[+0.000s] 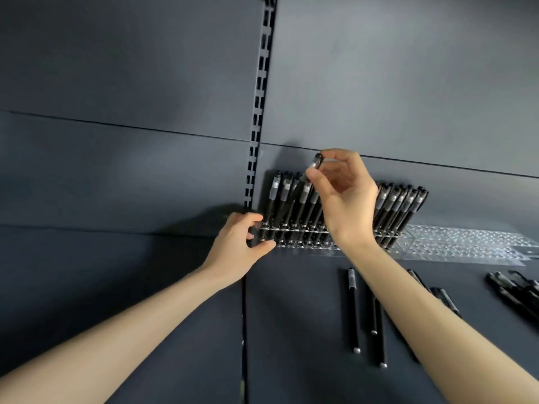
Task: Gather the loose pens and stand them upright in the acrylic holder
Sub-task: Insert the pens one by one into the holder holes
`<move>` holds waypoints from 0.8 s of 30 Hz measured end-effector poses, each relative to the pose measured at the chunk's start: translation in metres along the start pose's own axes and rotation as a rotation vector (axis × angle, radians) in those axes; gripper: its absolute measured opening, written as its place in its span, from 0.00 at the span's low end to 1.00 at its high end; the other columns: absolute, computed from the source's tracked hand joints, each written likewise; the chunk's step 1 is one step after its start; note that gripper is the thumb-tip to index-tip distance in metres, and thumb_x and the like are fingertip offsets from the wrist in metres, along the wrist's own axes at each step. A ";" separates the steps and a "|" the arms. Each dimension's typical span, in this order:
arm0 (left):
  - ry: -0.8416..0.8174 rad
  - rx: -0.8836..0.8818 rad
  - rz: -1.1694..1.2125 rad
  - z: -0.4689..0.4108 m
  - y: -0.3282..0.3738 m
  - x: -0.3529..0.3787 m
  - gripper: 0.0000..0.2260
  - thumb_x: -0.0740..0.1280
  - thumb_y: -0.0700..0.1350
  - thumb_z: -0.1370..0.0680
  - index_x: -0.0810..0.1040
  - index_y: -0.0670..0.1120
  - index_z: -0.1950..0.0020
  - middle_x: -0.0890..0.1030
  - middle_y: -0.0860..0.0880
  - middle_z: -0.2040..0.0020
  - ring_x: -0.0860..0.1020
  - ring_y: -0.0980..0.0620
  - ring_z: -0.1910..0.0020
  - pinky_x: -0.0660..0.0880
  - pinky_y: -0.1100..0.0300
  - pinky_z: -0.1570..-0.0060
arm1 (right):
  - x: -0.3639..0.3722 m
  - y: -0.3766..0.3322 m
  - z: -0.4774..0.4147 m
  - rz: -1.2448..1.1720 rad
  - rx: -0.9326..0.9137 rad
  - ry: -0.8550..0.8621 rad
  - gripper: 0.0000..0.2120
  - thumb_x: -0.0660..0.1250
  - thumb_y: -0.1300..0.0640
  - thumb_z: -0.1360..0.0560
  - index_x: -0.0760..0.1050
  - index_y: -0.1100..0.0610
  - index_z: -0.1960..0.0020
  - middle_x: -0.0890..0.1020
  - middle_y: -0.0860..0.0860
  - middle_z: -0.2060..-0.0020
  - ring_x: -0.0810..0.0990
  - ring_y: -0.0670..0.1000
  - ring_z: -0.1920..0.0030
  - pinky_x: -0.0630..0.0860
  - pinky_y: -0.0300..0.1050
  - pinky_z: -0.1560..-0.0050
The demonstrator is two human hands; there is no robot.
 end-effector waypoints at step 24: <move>0.209 0.023 0.141 -0.005 -0.010 0.007 0.12 0.72 0.46 0.26 0.80 0.46 0.44 0.77 0.50 0.52 0.78 0.55 0.59 0.74 0.66 0.59 | 0.021 0.012 -0.002 0.269 -0.026 -0.291 0.10 0.69 0.64 0.26 0.75 0.53 0.48 0.81 0.48 0.62 0.81 0.46 0.59 0.74 0.30 0.56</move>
Point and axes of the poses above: each hand's wrist, its own z-axis away from the middle knuckle, its own x-axis out of the palm, y = z × x, the point moved 1 cm from there along -z, towards the middle knuckle
